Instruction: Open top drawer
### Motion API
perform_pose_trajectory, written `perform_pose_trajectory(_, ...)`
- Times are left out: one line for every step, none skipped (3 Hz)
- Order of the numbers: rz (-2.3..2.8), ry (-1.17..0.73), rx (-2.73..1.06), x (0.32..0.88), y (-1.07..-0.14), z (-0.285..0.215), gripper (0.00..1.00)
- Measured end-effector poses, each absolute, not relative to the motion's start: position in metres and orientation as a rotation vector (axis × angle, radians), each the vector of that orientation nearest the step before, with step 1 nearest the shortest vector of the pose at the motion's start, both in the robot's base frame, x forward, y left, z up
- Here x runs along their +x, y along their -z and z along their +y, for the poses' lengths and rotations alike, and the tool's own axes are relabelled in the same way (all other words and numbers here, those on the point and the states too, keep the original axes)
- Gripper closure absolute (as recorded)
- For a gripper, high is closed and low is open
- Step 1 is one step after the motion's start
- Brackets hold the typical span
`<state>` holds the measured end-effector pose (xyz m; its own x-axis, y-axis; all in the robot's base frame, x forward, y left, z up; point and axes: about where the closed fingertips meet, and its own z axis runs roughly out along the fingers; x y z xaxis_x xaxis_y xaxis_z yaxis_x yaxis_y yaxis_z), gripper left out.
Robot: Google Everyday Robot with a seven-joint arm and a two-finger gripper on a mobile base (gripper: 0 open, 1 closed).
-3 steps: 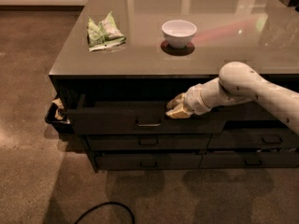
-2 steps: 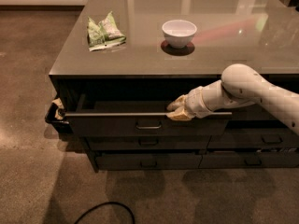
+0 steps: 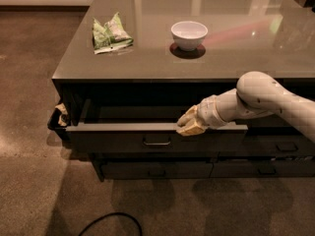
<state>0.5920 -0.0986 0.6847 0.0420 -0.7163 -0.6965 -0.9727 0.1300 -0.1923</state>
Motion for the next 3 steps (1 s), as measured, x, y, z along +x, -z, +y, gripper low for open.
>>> perform_pose_trajectory(1.711,-0.487,-1.681,0.568,-0.684,-0.103,0.12)
perform_pose_trajectory(1.691,-0.489,-1.722,0.551,-0.686,-0.106,0.0)
perform_pose_trajectory(1.68,-0.491,-1.747,0.541,-0.687,-0.107,0.0)
